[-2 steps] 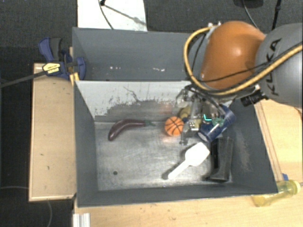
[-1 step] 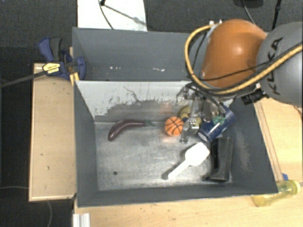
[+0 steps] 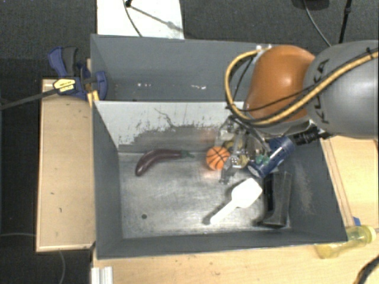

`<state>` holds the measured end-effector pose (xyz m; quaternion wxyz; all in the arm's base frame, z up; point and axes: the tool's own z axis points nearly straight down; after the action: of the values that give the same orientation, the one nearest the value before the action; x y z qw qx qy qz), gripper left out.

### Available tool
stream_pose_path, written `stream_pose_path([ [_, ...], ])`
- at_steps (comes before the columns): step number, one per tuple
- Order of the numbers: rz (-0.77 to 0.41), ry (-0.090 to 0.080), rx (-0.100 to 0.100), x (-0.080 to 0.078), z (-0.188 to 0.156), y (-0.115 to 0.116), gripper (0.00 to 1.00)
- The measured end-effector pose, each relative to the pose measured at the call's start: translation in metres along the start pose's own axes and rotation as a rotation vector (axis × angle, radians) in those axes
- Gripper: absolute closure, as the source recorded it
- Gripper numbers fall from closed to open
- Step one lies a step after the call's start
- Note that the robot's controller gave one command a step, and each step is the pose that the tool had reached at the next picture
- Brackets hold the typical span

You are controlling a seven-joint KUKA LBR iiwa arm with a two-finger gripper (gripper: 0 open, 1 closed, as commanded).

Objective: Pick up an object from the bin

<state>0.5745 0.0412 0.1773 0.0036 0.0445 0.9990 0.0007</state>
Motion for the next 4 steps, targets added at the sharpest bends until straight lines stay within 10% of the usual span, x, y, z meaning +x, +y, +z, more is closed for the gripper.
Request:
stream_pose_path([
  [1,-0.182,-0.040,-0.012,-0.027,0.079,-0.006,0.00],
  [2,0.153,-0.006,-0.005,-0.020,0.105,-0.017,0.00],
  [3,-0.135,-0.011,0.001,-0.023,0.104,-0.026,0.00],
  [4,0.154,-0.006,0.001,-0.023,0.102,-0.017,1.00],
])
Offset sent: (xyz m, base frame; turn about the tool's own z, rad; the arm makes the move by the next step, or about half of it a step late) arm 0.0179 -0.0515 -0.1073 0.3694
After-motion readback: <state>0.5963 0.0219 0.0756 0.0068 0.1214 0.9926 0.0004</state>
